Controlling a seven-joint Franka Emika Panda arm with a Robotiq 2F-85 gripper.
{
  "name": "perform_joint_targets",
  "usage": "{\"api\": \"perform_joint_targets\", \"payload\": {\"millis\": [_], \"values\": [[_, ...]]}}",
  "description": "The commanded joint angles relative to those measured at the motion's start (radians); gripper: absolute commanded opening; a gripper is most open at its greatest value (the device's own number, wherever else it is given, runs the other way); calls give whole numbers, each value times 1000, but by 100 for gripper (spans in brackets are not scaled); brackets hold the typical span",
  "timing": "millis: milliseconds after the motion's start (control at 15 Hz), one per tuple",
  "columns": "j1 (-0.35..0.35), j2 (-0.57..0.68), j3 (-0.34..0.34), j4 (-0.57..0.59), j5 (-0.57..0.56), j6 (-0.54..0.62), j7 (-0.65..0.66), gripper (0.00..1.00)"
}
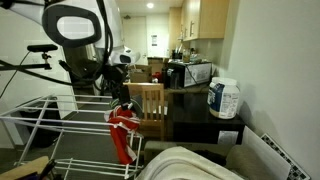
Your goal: Cover the Ironing board stand with a towel
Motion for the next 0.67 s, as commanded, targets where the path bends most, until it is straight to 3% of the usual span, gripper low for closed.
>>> {"api": "perform_joint_targets", "payload": {"millis": [0,600], "values": [[-17,1,16,2,10,-3,-8,100],[-28,25,17,-1,-1,34,-2,100]]}}
